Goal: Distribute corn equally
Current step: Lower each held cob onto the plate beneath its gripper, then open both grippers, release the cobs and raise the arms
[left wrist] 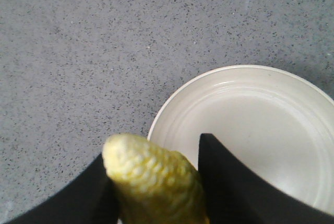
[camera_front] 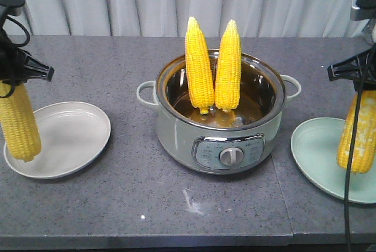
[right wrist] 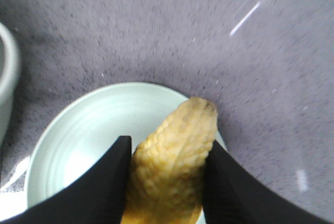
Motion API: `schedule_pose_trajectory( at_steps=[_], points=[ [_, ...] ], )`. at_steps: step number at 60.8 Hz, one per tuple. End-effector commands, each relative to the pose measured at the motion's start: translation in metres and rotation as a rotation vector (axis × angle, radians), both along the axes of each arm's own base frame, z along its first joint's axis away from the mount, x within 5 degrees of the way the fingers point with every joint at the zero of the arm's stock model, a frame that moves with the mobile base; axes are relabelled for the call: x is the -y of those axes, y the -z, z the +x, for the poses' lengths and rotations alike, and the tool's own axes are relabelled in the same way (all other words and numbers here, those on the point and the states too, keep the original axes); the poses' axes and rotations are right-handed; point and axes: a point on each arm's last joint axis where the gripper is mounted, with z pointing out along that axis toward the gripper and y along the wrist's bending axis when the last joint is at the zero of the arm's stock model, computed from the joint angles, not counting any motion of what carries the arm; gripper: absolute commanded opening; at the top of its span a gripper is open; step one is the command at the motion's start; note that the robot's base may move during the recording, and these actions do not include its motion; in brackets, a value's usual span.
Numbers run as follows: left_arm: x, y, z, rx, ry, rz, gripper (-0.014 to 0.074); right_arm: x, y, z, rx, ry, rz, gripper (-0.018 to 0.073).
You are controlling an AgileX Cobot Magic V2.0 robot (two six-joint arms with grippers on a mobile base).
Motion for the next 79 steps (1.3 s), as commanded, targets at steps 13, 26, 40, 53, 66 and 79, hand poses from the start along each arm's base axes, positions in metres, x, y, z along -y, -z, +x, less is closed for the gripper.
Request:
schedule_pose_trajectory(
  at_steps=[13,26,40,53,66,79],
  points=[
    [0.003,-0.001,0.015,0.076,0.014,-0.011,-0.0008,0.02,0.019,0.019,-0.046,-0.044,0.079,0.0006],
    [0.005,0.014,0.023,0.033,0.014,-0.003,-0.0006,0.02,0.036,0.029,-0.108,-0.075,0.072,0.0046],
    [0.005,0.022,0.028,0.008,0.014,0.002,0.0036,0.018,0.038,0.03,-0.118,-0.106,0.079,0.0295],
    [0.006,0.023,0.028,0.006,0.013,-0.006,0.0203,0.019,0.037,0.03,-0.111,-0.093,0.082,0.0561],
    [0.007,0.023,0.028,0.0,0.008,-0.026,0.0394,0.019,0.037,0.03,-0.11,-0.083,0.08,0.0603],
    [0.007,0.024,0.026,-0.018,0.0,-0.025,0.0468,0.021,0.037,0.03,-0.108,-0.072,0.064,0.0578]
  ],
)
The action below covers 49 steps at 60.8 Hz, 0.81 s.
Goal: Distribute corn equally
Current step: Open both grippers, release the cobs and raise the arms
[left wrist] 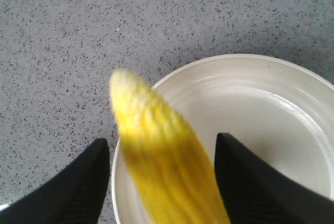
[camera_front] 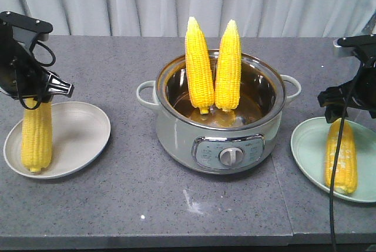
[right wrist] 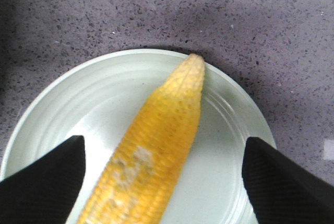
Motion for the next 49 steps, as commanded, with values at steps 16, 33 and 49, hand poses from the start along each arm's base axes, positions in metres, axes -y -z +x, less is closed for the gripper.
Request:
schedule_pose_trajectory(
  at_steps=[16,33,49],
  points=[
    [-0.002,-0.029,-0.007,0.104,-0.004,-0.016,0.0468,0.004,-0.038,-0.002,0.148,0.022,-0.019,0.0578],
    [-0.004,-0.073,-0.014,0.207,-0.018,-0.038,0.0468,-0.005,-0.109,-0.021,0.398,0.01,0.054,0.0578],
    [0.004,-0.121,-0.041,0.383,0.042,-0.224,0.0417,-0.039,-0.167,-0.049,0.66,-0.187,0.364,0.0578]
  ],
)
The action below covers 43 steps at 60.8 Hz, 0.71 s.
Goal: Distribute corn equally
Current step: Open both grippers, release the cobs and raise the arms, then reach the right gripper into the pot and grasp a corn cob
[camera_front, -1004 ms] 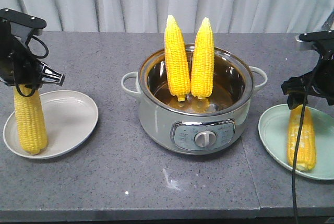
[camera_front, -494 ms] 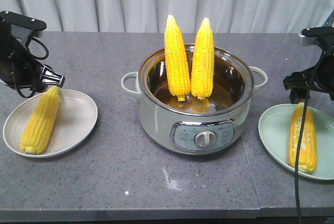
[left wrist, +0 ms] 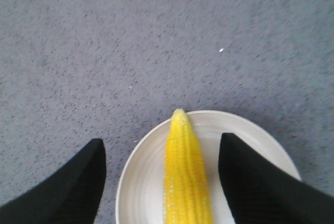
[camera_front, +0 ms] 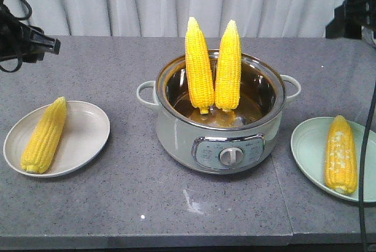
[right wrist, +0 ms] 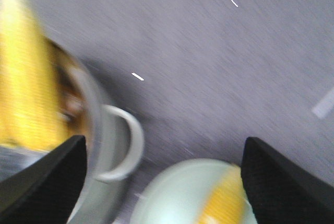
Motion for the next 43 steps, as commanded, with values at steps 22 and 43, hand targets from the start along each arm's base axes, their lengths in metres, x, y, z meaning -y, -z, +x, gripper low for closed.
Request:
schedule_pose_trajectory(
  at_steps=[22,43],
  points=[
    [0.04,-0.07,-0.026,0.358,0.311,-0.498,0.0332,-0.037,-0.018,0.028,0.252,-0.295,0.399,0.0578],
    [0.046,-0.056,-0.01,0.337,0.345,-0.501,0.033,-0.076,0.029,0.08,0.284,-0.296,0.307,0.0578]
  ],
)
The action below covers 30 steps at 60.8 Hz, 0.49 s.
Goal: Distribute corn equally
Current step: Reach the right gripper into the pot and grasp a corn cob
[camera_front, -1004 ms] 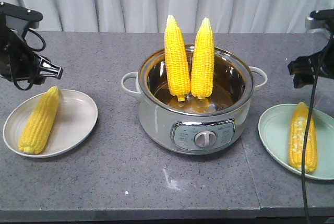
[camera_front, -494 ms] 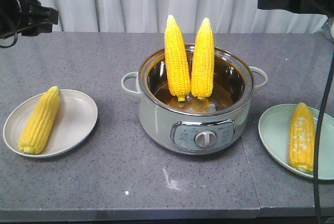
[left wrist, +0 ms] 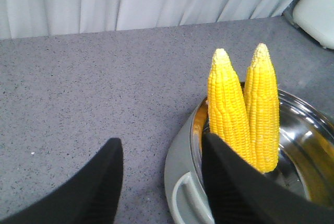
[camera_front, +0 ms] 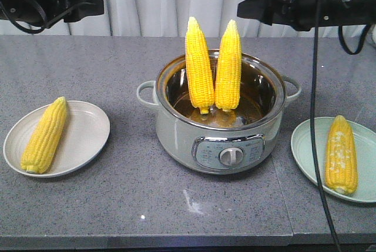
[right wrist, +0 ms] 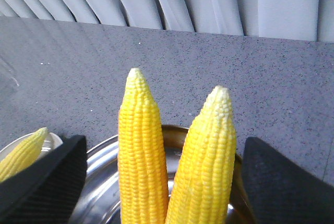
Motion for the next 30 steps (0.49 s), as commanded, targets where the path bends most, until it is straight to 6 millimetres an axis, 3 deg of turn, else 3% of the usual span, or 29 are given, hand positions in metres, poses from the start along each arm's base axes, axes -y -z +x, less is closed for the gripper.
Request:
schedule_pose_trajectory(
  at_steps=[1,14,30],
  points=[
    [-0.002,-0.023,-0.005,0.098,-0.021,-0.05,0.033,-0.007,-0.02,0.001,0.119,0.051,0.003,0.0578],
    [-0.001,-0.022,-0.004,0.092,-0.021,-0.049,0.033,-0.024,-0.004,0.016,0.163,0.086,-0.07,0.0578],
    [-0.001,-0.021,-0.004,0.089,-0.019,-0.048,0.033,-0.028,0.01,0.027,0.174,0.111,-0.102,0.0578]
  ],
)
